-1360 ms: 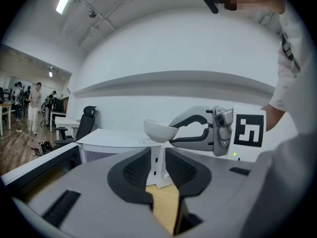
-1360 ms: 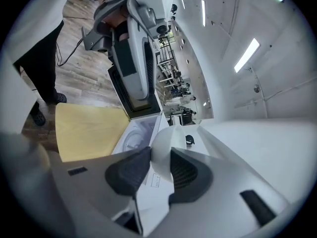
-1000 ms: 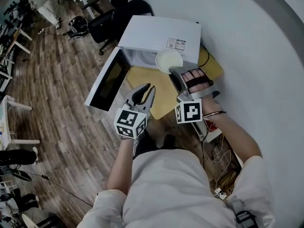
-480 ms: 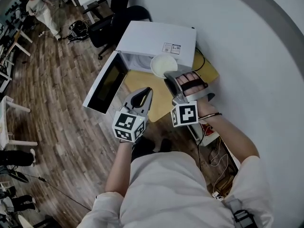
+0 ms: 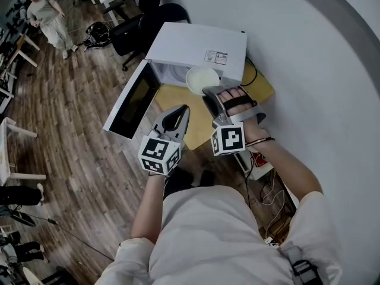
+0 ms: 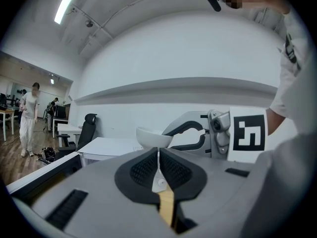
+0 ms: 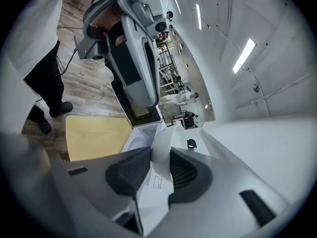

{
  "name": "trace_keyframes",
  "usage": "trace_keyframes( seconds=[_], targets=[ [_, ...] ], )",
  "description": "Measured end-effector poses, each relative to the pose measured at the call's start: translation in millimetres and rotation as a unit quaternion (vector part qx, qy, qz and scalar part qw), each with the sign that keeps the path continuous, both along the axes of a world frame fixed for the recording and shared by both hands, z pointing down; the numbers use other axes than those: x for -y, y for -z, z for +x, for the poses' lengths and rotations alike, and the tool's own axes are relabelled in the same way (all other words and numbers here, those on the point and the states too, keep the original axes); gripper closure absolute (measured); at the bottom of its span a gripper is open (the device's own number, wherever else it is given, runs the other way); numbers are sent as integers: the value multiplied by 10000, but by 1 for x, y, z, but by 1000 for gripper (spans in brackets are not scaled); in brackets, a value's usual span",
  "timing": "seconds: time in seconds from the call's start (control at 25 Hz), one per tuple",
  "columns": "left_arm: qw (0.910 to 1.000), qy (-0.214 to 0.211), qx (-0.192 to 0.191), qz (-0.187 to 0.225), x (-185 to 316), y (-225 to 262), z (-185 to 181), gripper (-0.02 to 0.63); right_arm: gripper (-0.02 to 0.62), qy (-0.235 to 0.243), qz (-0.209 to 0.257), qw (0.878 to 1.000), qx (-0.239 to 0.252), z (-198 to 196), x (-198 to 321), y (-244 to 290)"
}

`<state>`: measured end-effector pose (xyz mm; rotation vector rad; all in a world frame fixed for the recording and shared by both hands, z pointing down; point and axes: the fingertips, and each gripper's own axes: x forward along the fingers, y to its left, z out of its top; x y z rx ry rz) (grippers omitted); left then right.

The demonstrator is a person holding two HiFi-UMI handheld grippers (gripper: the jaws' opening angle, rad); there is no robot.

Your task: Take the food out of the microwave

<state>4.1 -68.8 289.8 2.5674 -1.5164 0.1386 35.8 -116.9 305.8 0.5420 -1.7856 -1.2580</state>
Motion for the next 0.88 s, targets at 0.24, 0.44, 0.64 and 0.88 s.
trace_keyframes(
  seconds=[0.24,0.44,0.64,0.88],
  targets=[
    [10000,-22,11,-30,0,-2,1,592,483,13,-31,10000,-43,-1,0,-6],
    [10000,-30,16,-38,1,-2,2,592,482,0,-48,10000,-55,-1,0,-7],
    [10000,-39,18,-65,0,-4,4,592,483,-18,-64,9999,-86,1,-1,-10],
    [10000,-30,7,-71,-1,-5,6,592,482,-23,-32,9999,-140,4,-1,-10]
  ],
)
